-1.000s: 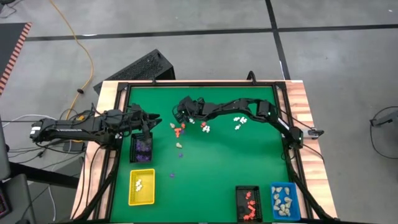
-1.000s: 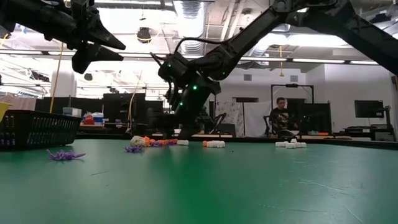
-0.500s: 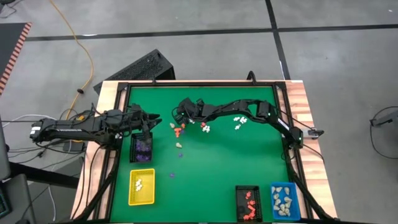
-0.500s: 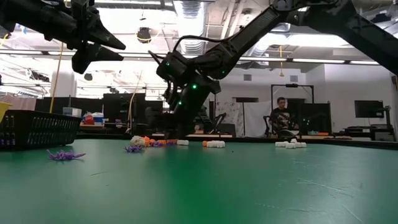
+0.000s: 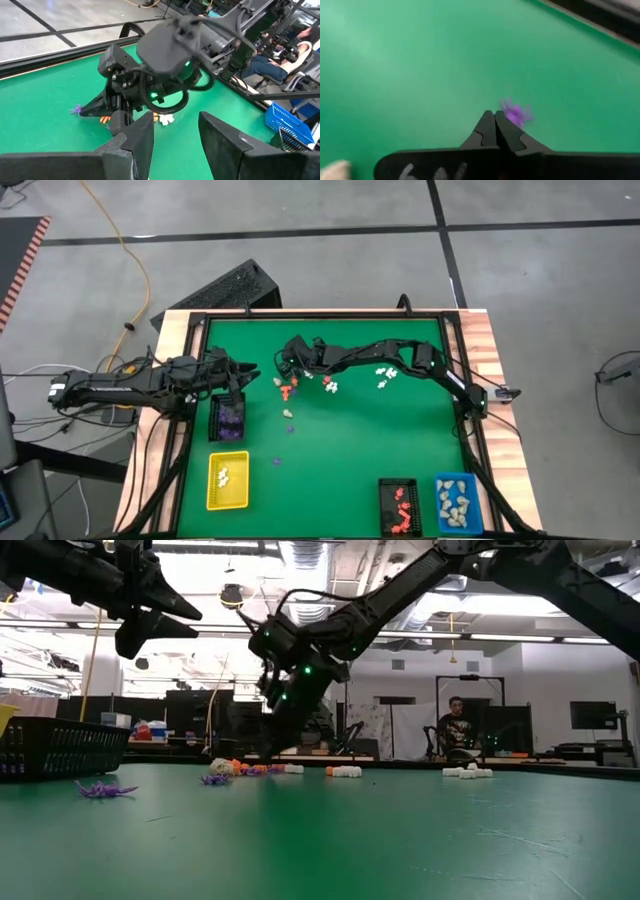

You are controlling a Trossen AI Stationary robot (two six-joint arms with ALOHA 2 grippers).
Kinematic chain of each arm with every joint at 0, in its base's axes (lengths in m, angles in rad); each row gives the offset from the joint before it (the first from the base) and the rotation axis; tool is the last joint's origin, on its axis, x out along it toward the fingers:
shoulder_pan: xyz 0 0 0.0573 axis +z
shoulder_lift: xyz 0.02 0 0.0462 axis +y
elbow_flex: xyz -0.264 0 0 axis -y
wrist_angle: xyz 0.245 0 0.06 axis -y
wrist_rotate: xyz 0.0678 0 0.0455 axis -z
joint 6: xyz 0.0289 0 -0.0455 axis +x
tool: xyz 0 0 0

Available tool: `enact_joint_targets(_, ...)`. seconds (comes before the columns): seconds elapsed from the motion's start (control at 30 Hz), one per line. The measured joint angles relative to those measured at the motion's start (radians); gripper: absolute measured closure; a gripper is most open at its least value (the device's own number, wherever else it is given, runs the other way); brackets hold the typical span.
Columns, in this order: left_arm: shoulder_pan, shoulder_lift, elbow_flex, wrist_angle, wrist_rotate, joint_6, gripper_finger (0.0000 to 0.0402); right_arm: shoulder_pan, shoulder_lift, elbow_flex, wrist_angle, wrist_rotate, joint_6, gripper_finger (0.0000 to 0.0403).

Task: Sort Halloween decoration
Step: Put the purple spider toy into the top black basket

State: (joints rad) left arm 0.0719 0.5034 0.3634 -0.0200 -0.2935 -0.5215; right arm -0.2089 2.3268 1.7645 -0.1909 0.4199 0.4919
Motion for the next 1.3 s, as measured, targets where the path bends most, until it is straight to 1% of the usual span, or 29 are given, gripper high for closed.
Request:
enact_joint_targets(0.23, 0.0, 0.0, 0.0, -0.005, 0.0, -0.007, 0.0257, 0.025, 0.0, 0.1, -0.095, -0.003, -0.057, 0.0398)
enact_joint_targets(0.37, 0.0, 0.0, 0.0, -0.006, 0.0, -0.007, 0.0257, 0.045, 0.0, 0.126, -0.127, 0.0, -0.114, 0.0397)
enact_joint_targets(0.47, 0.0, 0.0, 0.0, -0.006, 0.0, -0.007, 0.0257, 0.047, -0.001, 0.132, -0.126, 0.004, -0.15, 0.0382)
enact_joint_targets(0.53, 0.0, 0.0, 0.0, -0.006, 0.0, -0.006, 0.0257, 0.027, -0.001, 0.132, -0.15, -0.045, -0.122, 0.0355)
enact_joint_targets(0.6, 0.0, 0.0, 0.0, -0.006, 0.0, -0.006, 0.0257, -0.002, 0.002, 0.121, -0.154, -0.076, -0.09, 0.0318)
enact_joint_targets(0.67, 0.0, 0.0, 0.0, -0.006, 0.0, -0.006, 0.0257, -0.021, 0.003, 0.115, -0.158, -0.065, -0.074, 0.0274)
enact_joint_targets(0.77, 0.0, 0.0, 0.0, -0.006, 0.0, -0.006, 0.0257, -0.037, 0.002, 0.115, -0.153, -0.012, -0.044, 0.0209)
enact_joint_targets(0.83, 0.0, 0.0, 0.0, -0.006, -0.001, -0.006, 0.0257, -0.043, 0.002, 0.115, -0.15, -0.018, -0.016, 0.0175)
enact_joint_targets(0.9, 0.0, 0.0, 0.0, -0.006, -0.001, -0.006, 0.0257, -0.046, 0.003, 0.115, -0.154, -0.049, 0.007, 0.0154)
enact_joint_targets(0.97, 0.0, 0.0, 0.0, -0.006, 0.0, -0.006, 0.0257, -0.047, 0.004, 0.115, -0.153, -0.051, 0.013, 0.0146)
enact_joint_targets(1.1, 0.0, 0.0, 0.0, -0.005, -0.001, -0.007, 0.0257, -0.041, 0.045, 0.116, -0.119, -0.043, 0.016, 0.0147)
enact_joint_targets(1.2, -0.001, 0.0, 0.0, -0.008, 0.0, -0.013, 0.0257, -0.024, 0.059, 0.119, -0.131, 0.015, 0.009, 0.0152)
enact_joint_targets(1.3, -0.001, 0.0, 0.0, -0.009, 0.005, -0.016, 0.0257, -0.02, 0.051, 0.123, -0.123, 0.02, 0.03, 0.0157)
